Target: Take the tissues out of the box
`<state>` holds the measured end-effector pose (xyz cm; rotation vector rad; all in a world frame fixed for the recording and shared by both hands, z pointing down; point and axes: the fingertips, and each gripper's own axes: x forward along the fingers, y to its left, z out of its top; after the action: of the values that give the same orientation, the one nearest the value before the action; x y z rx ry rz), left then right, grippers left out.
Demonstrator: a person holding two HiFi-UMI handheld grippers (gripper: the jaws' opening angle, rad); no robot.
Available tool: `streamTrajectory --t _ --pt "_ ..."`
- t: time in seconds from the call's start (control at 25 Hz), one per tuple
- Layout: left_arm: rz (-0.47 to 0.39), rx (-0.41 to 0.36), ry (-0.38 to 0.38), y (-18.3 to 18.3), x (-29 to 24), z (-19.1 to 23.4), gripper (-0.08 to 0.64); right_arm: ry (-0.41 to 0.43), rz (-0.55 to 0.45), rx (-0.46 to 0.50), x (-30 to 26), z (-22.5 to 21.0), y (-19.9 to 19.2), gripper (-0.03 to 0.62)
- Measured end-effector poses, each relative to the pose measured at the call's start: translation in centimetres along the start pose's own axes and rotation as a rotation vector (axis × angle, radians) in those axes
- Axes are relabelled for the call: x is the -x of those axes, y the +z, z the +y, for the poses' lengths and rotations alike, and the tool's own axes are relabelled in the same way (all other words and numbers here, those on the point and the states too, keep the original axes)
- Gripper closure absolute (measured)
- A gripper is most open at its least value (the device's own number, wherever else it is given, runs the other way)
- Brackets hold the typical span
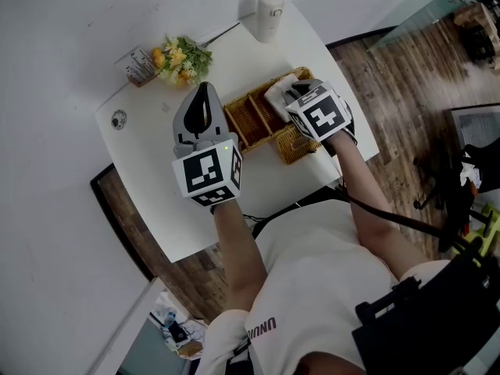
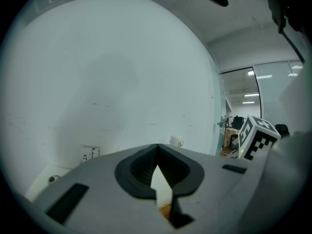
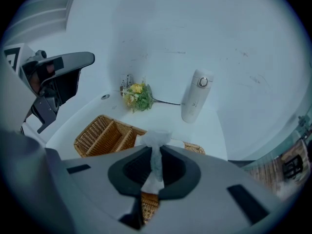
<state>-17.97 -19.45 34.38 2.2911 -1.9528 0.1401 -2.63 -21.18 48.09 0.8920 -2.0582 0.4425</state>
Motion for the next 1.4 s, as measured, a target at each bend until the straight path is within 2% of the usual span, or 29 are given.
streamTrajectory --t 1.4 --pt "-0.013 0.008 -0.001 0.3 0.4 -0.1 0.546 -0.037 -0.044 0.029 2.0 -0.5 1.5 0.558"
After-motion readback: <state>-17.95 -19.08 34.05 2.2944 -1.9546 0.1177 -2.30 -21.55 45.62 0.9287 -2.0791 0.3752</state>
